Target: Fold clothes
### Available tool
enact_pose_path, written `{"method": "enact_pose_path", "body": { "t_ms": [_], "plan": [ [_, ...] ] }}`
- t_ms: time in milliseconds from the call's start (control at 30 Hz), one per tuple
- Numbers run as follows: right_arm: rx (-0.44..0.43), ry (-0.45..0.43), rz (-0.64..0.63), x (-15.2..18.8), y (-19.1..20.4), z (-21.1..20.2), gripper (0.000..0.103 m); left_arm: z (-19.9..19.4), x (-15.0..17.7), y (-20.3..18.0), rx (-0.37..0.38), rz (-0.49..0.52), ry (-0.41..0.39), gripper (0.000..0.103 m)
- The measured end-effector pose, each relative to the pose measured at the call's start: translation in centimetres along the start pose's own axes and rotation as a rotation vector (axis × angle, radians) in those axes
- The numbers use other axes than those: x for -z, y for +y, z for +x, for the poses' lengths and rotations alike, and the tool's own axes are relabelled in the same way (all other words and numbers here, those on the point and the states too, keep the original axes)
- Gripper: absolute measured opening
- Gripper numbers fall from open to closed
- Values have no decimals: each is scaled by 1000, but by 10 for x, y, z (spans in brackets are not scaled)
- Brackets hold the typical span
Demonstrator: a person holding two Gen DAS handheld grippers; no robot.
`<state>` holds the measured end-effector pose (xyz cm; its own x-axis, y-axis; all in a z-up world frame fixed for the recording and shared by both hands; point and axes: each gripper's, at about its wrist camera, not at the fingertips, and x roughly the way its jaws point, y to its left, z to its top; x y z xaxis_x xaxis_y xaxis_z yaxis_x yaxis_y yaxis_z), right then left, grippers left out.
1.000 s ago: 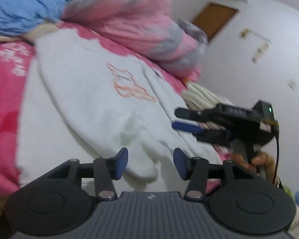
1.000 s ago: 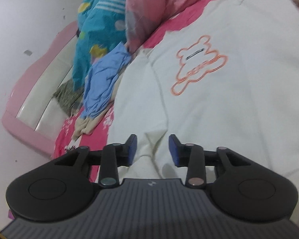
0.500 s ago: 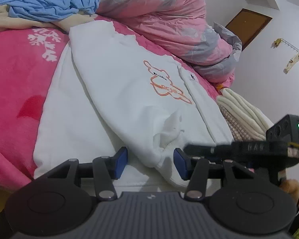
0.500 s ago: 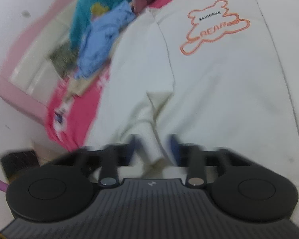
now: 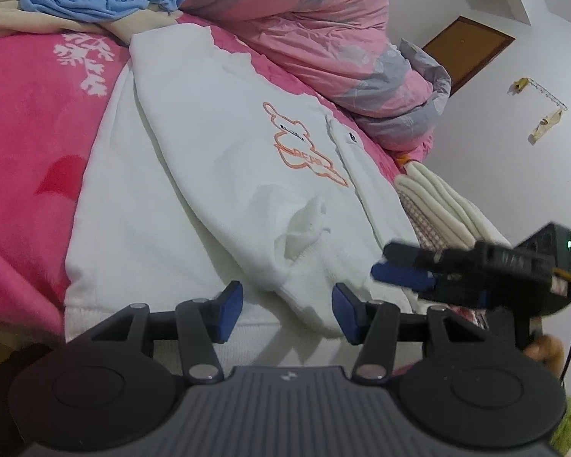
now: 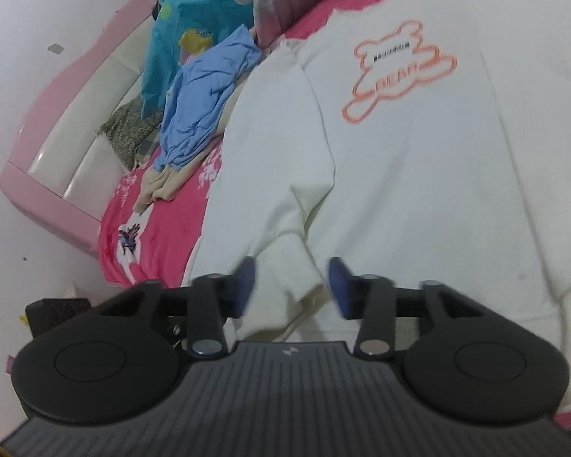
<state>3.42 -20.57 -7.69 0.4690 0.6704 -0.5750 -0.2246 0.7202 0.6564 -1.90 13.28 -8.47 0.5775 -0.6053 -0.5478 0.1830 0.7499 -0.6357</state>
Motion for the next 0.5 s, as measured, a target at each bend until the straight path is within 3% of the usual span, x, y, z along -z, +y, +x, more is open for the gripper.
{"method": "enact_pose_path", "body": {
  "t_ms": [167, 267, 300, 333, 400, 433, 500],
  "plan": [
    [13, 1, -29, -10, 4, 9, 52, 5, 7, -5, 11, 4, 21, 53],
    [-4, 64, -19, -3, 1, 30, 49, 11, 8, -8, 11, -17, 3, 54],
    [-9, 86, -10, 0, -1, 37, 30, 12, 9, -8, 9, -28, -5, 54],
    [-14, 107, -1, 3, -3, 43, 18, 13, 10, -8, 8, -37, -13, 54],
    [-35, 122, 13, 11, -4, 45, 7, 14, 13, -8, 8, -47, -35, 52],
    [-36, 113, 12, 15, -4, 42, 6, 15, 14, -8, 5, -52, -46, 50],
    [-44, 98, 23, 18, -4, 37, 5, 17, 16, -6, -16, -78, -76, 16]
  ]
}}
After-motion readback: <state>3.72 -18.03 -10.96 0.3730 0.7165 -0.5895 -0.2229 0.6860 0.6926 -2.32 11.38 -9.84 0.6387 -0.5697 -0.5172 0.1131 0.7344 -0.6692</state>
